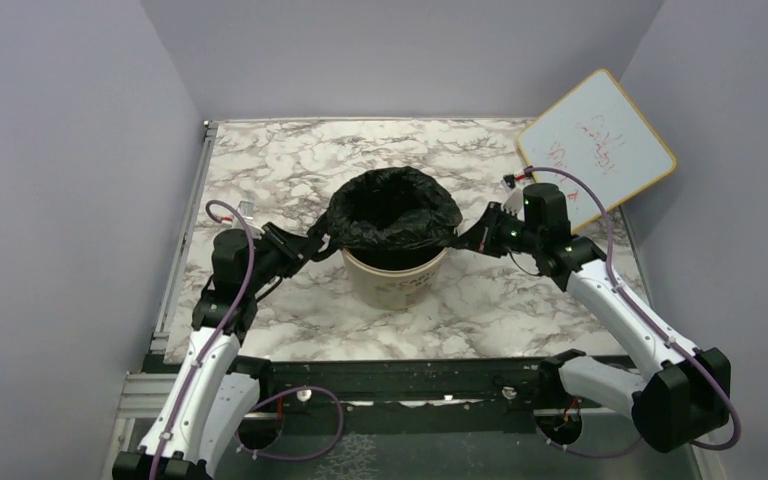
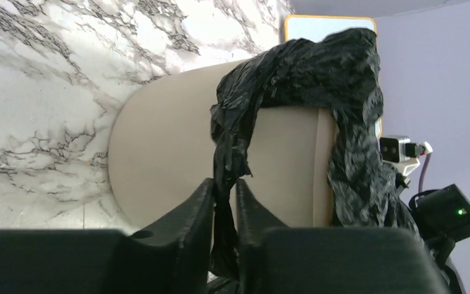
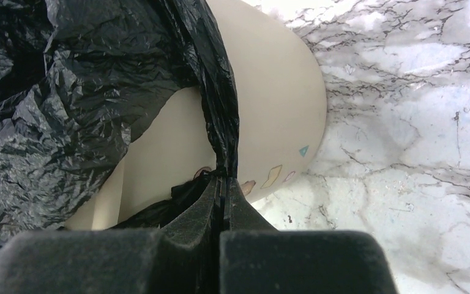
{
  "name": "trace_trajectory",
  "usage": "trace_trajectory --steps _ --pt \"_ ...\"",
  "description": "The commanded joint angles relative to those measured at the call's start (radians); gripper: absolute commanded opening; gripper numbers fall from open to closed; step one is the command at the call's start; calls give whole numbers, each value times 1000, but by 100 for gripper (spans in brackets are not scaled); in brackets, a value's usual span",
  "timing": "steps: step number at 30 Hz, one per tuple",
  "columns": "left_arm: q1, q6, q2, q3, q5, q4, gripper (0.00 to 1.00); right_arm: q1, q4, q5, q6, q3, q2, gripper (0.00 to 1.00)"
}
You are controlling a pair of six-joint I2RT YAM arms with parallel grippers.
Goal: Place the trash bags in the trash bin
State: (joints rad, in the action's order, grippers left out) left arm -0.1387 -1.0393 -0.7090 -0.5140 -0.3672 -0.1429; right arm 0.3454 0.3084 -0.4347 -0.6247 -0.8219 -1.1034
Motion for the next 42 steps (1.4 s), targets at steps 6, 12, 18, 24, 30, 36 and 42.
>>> trace_trajectory --steps 6,12,18,24,30,36,42 --pt "5 -3 135 37 -148 8 0 -4 -44 -154 14 25 62 1" --pt "4 171 102 14 -268 -134 0 -3 100 -41 157 53 94 1" --pt "4 188 106 69 -145 -144 0 -3 33 -62 131 104 -5 1" --pt "4 157 38 89 -152 -29 0 -4 94 87 98 40 3 7" --pt "4 209 32 43 -139 -79 0 -2 245 370 -41 -49 175 32" --pt "4 192 39 24 -151 -65 0 -3 128 253 -268 1 325 56" --pt "5 203 38 8 -157 -74 0 -3 -30 99 -502 84 334 60"
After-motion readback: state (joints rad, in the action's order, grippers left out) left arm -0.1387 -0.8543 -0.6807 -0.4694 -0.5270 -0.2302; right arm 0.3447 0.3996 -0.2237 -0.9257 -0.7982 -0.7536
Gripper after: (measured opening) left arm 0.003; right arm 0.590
